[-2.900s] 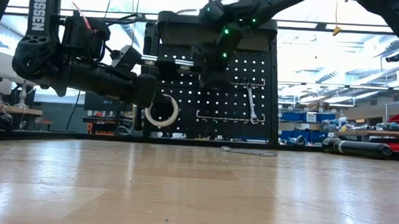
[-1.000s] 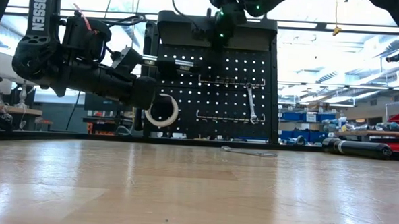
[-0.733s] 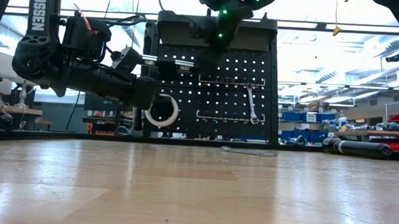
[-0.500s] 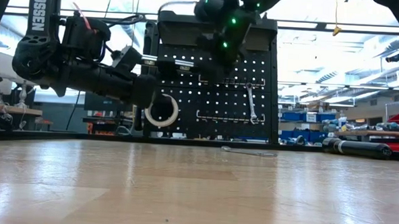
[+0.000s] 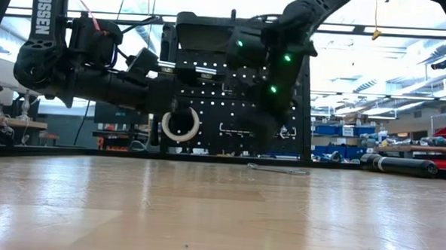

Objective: Hang tools onto peg board
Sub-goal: Hang the silver wrench on the peg board

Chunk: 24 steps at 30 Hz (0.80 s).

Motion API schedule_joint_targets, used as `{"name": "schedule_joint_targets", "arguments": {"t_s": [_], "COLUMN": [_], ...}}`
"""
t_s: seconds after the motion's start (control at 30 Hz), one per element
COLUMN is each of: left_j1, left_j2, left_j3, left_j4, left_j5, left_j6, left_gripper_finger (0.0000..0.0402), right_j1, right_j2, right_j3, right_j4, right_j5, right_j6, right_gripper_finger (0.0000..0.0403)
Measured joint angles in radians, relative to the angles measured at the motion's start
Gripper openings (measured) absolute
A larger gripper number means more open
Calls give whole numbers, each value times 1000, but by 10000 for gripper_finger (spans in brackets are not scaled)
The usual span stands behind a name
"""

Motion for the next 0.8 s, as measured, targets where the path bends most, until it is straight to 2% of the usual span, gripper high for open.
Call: {"name": "schedule_joint_targets", "arguments": {"t_s": [0.17, 0.37, 0.6, 0.8], "left_j1": [0, 0, 0, 0], "left_j2": [0, 0, 0, 0], "left_j3": [0, 0, 0, 29], "left_j4": [17, 16, 15, -16], "left_j5": [-11, -33, -33, 67], "left_j6": [0, 22, 20, 23], "left_gripper_finger": [0, 0, 0, 0], "right_j1": [43, 83, 96, 103], "right_j2": [-28, -101, -254, -321], "right_j3": [-74, -180, -380, -524], "right_j4": [15, 49, 211, 402], "right_j5": [-3, -46, -205, -275], "right_j6": [89, 204, 276, 232], "right_gripper_finger": [159, 156, 160, 158]}}
